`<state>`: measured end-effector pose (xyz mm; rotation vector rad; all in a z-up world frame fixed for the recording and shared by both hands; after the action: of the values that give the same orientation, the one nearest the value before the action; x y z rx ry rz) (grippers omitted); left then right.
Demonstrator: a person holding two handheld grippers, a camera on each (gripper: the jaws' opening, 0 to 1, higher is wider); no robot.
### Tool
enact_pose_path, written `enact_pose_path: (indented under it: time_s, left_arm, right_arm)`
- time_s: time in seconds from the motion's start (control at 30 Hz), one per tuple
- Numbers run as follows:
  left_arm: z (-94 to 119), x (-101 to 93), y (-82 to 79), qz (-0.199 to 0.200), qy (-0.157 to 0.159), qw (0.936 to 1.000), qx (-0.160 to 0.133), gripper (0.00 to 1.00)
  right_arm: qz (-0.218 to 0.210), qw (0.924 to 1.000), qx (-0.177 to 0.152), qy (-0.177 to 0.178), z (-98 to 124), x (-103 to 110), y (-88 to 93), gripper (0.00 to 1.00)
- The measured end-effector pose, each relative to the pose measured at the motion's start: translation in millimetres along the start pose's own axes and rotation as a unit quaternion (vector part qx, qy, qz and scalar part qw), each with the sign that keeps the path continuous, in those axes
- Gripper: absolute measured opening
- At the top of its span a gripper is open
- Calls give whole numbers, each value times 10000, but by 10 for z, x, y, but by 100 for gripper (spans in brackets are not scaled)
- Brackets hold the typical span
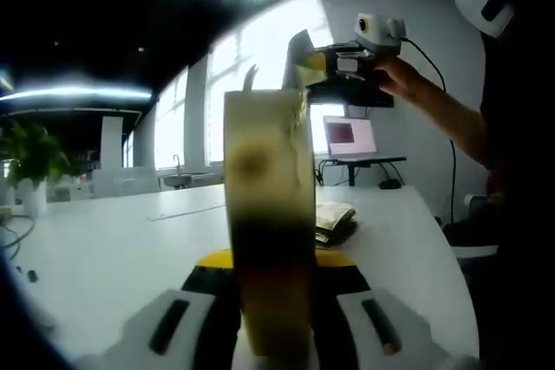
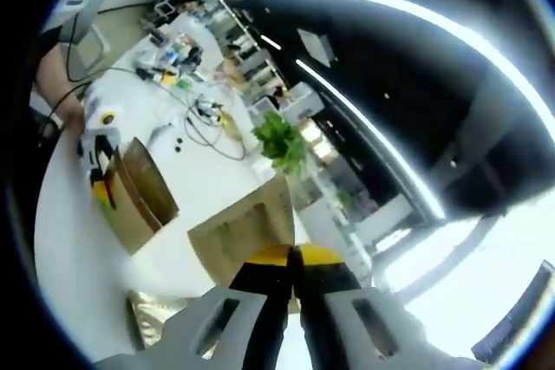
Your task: Extract single mask from mask box in order stack masks on table
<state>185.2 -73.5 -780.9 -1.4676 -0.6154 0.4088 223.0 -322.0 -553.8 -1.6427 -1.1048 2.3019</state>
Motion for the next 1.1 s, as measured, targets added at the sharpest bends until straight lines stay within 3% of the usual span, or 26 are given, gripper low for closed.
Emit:
enact_pose_path:
  time_s: [0.2, 0.33, 0.47, 0.63, 1.1]
  left_arm:
    - [-5, -9, -6, -3, -4, 10000, 3, 32]
    - [-3, -4, -5, -2, -7, 10000, 4, 32]
    - [-1, 1, -3, -1, -6, 10000, 6, 32]
    - [4, 10, 4, 5, -6, 10000, 8, 32]
    - [-5, 34, 24, 6, -1, 10000, 42, 32]
  right_arm:
    - [-45, 9998, 177, 35, -33, 22, 146, 0]
    - [390, 9966, 706, 185, -60, 35, 274, 0]
    - [548, 9917, 1156, 129, -142, 92, 493, 0]
    - [360, 9912, 1268, 96, -201, 127, 700, 0]
    - [486, 9850, 1658, -8, -465, 199, 958, 0]
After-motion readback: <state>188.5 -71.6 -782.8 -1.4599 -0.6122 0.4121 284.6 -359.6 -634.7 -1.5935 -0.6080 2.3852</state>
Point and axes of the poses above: the point that each gripper's makers call its tool centre point, and the gripper's own axes: z roughly backward along the fingers, x roughly to its left, y roughly out of its underside, the point moved 8 cm from there along z, roughly backward along the fingers, and after that the axes turned 5 degrees about -z, right-handed, at the moved point
